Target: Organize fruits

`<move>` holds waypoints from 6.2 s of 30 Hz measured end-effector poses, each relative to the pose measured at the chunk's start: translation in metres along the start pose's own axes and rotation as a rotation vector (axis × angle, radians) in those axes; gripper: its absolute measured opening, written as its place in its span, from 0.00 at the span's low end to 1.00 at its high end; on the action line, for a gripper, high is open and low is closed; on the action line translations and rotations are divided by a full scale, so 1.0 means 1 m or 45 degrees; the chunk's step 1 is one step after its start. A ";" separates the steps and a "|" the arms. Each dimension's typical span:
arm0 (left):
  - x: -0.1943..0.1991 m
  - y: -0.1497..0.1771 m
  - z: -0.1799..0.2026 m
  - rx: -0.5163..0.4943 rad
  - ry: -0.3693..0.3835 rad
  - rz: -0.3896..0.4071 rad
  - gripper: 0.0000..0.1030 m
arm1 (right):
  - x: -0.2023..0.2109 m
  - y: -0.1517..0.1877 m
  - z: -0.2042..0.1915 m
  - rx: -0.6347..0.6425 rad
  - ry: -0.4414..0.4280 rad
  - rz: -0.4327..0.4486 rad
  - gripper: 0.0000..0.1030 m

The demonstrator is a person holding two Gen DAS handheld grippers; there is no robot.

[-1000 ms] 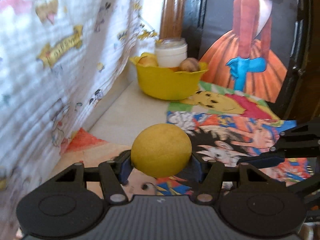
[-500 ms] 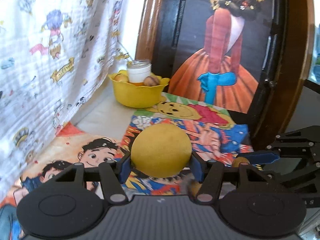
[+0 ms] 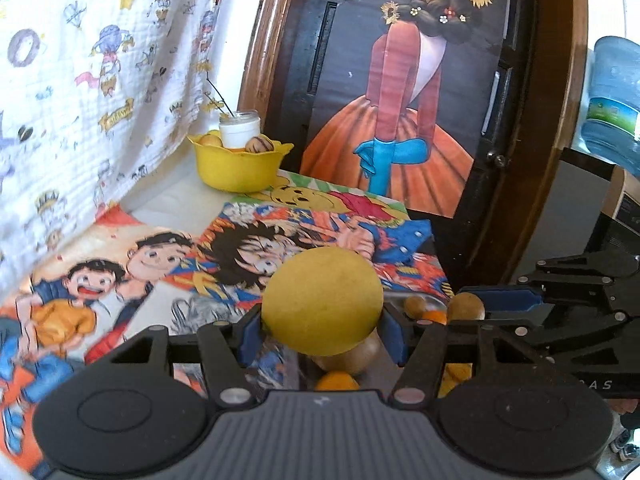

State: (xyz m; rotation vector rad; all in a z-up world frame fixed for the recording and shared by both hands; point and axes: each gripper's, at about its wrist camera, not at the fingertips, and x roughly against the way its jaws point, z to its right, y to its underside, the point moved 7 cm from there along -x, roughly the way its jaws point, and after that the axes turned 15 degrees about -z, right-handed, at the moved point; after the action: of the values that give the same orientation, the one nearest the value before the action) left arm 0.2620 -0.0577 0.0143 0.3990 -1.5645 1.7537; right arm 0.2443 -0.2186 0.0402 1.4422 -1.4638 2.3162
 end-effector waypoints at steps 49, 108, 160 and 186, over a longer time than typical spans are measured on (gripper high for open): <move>0.009 0.094 0.018 -0.078 -0.018 -0.148 0.62 | 0.010 0.110 -0.069 -0.402 0.037 -0.076 0.31; 0.018 0.095 0.020 -0.063 -0.022 -0.156 0.70 | 0.018 0.120 -0.072 -0.534 0.050 -0.052 0.54; 0.109 0.158 -0.014 0.152 -0.173 -0.070 1.00 | 0.079 0.126 -0.105 -0.690 0.220 0.030 0.99; 0.119 0.162 -0.014 0.114 -0.216 0.003 1.00 | 0.077 0.127 -0.112 -0.683 0.217 0.051 0.99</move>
State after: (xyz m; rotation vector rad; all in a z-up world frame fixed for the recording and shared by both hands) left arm 0.0720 -0.0041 -0.0256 0.6041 -1.6068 1.8361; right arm 0.0650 -0.2384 -0.0049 1.0487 -1.8726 1.7984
